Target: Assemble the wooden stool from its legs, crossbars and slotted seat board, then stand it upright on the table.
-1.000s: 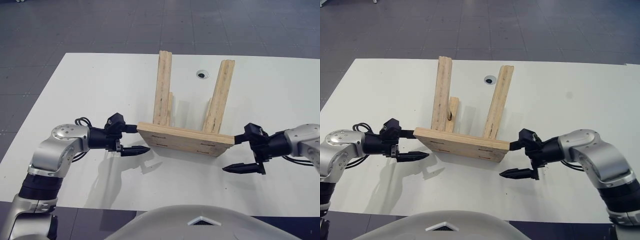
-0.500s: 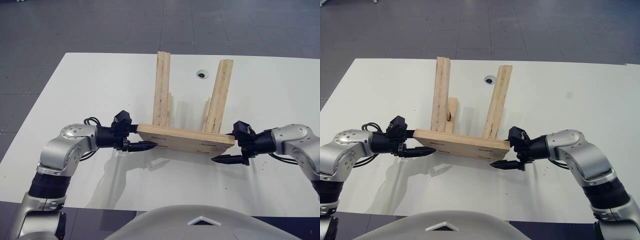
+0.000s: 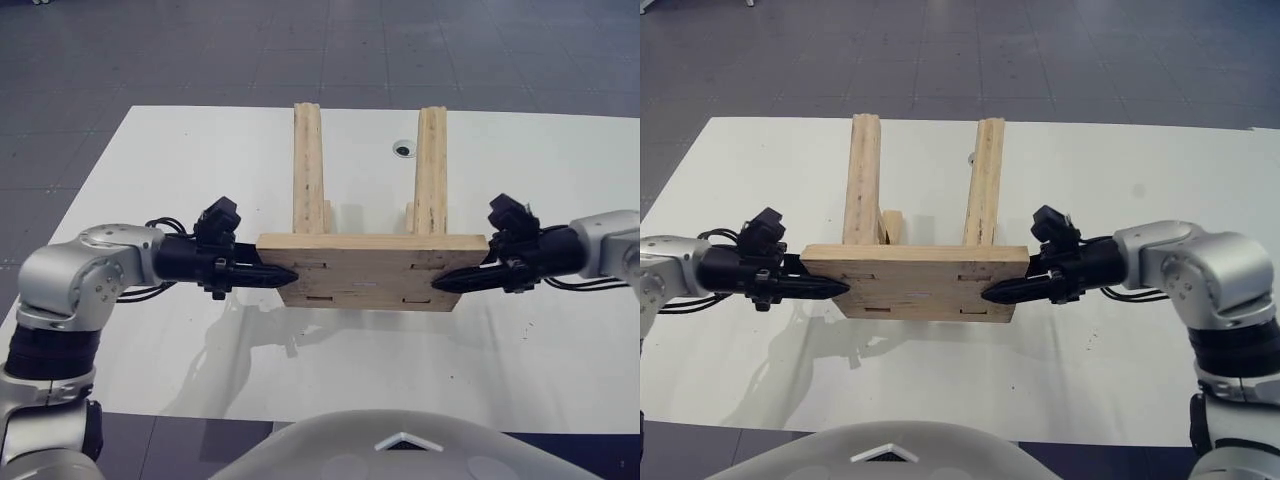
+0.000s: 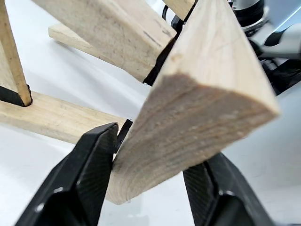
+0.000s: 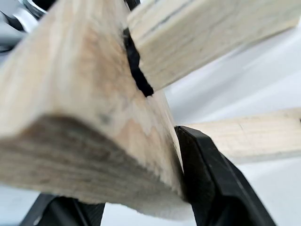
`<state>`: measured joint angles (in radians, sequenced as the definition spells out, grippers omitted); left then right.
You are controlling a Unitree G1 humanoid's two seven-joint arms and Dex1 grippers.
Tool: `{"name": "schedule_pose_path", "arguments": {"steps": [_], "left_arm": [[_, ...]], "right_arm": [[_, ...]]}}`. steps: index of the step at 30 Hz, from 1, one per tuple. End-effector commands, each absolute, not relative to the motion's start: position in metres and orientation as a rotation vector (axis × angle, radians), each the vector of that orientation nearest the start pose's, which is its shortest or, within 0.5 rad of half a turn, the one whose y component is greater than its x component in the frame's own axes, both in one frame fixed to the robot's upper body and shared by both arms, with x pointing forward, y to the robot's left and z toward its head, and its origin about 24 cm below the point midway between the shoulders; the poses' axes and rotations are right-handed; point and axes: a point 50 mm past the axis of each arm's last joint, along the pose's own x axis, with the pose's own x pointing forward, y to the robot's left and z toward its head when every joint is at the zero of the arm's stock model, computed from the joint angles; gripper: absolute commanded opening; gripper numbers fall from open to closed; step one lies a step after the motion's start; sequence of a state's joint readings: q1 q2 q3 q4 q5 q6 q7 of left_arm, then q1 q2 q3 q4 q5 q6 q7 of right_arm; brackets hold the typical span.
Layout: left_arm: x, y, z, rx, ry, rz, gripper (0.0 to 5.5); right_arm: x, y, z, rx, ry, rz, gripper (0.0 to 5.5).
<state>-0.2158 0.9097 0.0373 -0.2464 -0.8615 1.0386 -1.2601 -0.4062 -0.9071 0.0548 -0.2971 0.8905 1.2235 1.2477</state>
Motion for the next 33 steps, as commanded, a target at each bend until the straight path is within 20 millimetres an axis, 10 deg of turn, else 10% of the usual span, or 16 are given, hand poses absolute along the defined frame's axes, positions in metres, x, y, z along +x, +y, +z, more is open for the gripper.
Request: {"name": "schedule_pose_path", "arguments": {"steps": [1,9,20,33], "left_arm": [[0.207,0.205,0.169,-0.349,0.717,-1.535,1.93],[0.213,0.214,0.217,-0.463,0.682,-1.575,1.78],[0.257,0.213,0.199,-0.697,0.722,-1.415,1.78],[0.298,0.222,0.212,-1.051,0.716,-1.319,1.76]], "right_arm": [[0.229,-0.182,0.208,0.401,0.750,1.642,2.03],[0.228,-0.192,0.242,0.678,0.901,1.735,1.96],[0.271,-0.189,0.208,0.969,1.025,1.450,1.96],[0.298,-0.185,0.218,1.067,0.989,1.358,2.27]]}}
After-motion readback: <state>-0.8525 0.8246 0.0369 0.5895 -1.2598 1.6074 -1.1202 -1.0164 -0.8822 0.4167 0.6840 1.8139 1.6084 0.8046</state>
